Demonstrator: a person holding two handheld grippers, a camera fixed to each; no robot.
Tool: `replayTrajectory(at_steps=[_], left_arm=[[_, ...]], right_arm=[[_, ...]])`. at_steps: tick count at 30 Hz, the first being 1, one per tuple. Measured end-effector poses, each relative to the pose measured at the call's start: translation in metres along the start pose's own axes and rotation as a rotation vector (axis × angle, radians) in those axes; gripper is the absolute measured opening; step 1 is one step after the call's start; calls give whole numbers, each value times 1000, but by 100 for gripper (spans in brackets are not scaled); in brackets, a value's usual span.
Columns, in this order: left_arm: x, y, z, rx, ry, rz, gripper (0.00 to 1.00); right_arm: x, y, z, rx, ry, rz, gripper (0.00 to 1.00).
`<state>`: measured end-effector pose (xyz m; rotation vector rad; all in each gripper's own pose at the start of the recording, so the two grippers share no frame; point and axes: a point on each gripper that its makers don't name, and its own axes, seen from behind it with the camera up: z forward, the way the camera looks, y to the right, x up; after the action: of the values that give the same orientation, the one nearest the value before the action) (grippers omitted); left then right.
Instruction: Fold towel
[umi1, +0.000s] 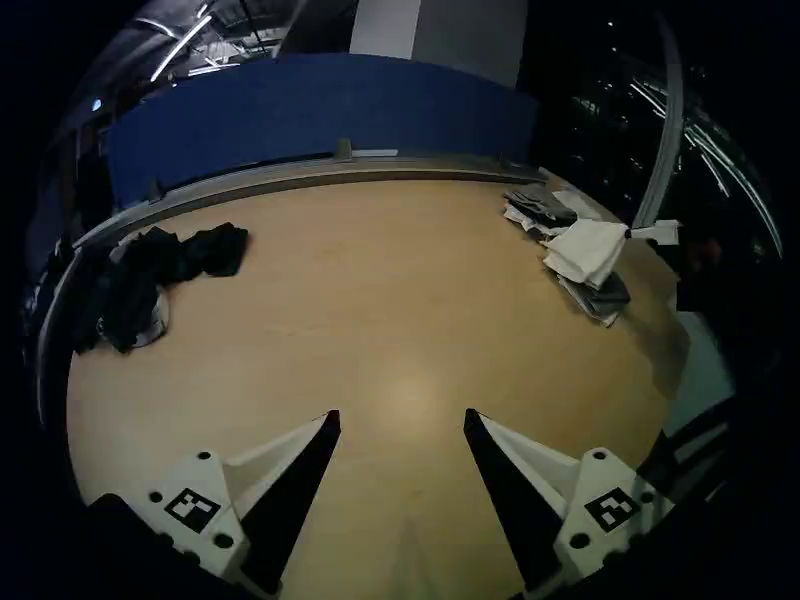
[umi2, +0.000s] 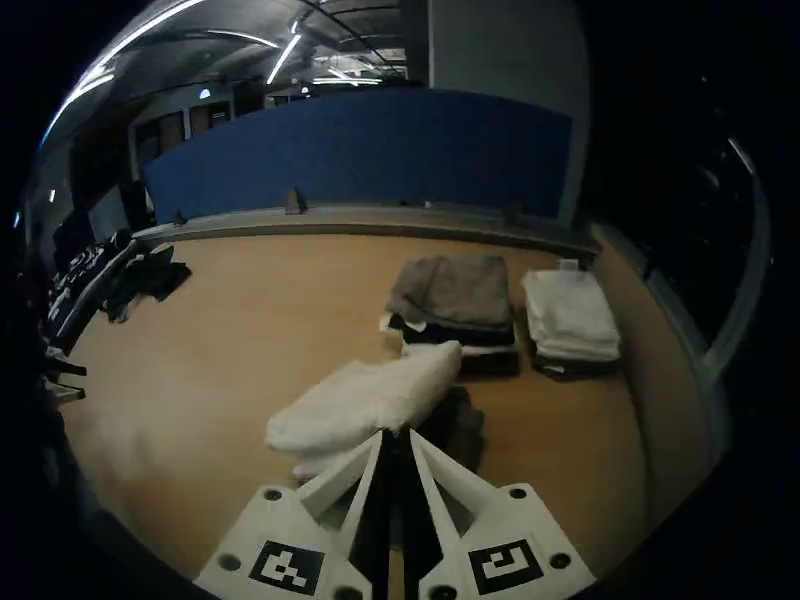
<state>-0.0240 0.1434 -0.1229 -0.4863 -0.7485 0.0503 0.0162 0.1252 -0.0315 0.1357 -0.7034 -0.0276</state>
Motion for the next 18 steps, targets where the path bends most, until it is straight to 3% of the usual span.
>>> replayTrajectory(at_steps=[10,18], left_arm=[[-1,4,0,0,-4,5,92],[-2,5,0,4,-2,5,92]], right_arm=[[-53,32,-2,-80,-85,86,4],[-77,41,4,-126,-131,102,4]])
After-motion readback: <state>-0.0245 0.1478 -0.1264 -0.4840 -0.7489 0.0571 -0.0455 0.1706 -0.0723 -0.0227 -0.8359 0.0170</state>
